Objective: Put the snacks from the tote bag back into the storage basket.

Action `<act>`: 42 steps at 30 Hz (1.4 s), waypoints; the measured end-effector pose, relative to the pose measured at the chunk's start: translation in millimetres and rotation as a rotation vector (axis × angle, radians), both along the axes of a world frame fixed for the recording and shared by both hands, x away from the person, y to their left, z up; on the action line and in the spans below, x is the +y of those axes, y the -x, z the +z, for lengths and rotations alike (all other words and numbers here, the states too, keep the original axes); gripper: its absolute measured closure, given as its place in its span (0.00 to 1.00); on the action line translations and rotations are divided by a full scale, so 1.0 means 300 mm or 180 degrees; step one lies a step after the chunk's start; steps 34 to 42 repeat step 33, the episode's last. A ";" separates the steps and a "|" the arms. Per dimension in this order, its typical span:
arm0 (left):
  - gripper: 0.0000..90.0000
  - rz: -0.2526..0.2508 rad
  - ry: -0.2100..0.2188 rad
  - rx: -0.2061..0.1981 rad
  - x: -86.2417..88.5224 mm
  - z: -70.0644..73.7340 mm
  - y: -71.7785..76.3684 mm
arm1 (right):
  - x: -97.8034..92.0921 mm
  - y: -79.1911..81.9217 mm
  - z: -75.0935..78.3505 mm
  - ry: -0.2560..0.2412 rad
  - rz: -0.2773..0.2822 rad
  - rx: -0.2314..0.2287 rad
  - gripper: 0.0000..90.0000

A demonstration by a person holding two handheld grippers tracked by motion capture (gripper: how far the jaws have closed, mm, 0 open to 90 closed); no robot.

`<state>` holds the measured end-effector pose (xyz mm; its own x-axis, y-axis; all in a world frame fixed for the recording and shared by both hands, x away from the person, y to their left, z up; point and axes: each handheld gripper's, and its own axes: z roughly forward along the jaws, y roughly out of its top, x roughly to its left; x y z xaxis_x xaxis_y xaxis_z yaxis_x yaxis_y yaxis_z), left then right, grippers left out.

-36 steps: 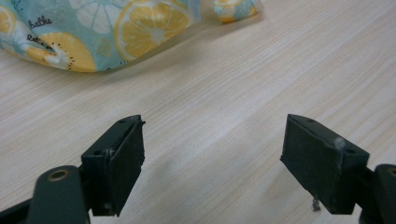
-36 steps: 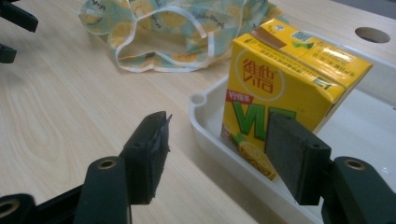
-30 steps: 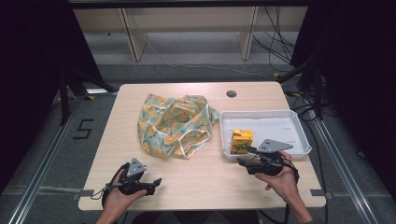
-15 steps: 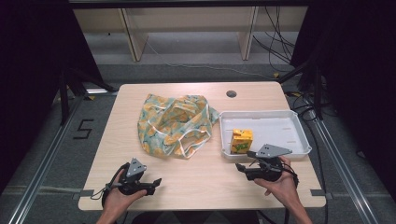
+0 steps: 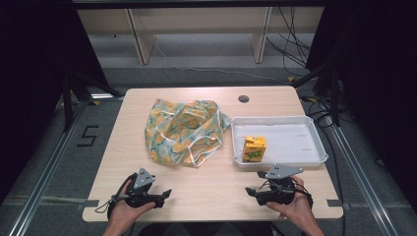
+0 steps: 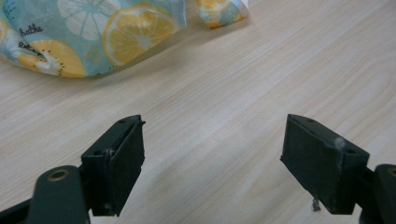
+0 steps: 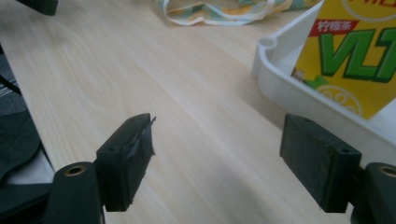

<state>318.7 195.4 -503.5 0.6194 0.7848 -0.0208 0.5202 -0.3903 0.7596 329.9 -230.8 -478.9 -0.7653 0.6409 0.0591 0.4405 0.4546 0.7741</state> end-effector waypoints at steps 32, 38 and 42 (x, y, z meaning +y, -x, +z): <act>0.22 -0.0151 -0.0058 -0.0009 -0.035 -0.002 0.069 | -0.046 0.086 -0.058 0.0282 -0.0138 0.0093 0.22; 0.22 -0.0176 -0.0090 0.0002 -0.032 0.000 0.068 | -0.049 0.082 -0.061 0.0282 -0.0111 0.0063 0.22; 0.22 -0.0176 -0.0090 0.0002 -0.032 0.000 0.068 | -0.049 0.082 -0.061 0.0282 -0.0111 0.0063 0.22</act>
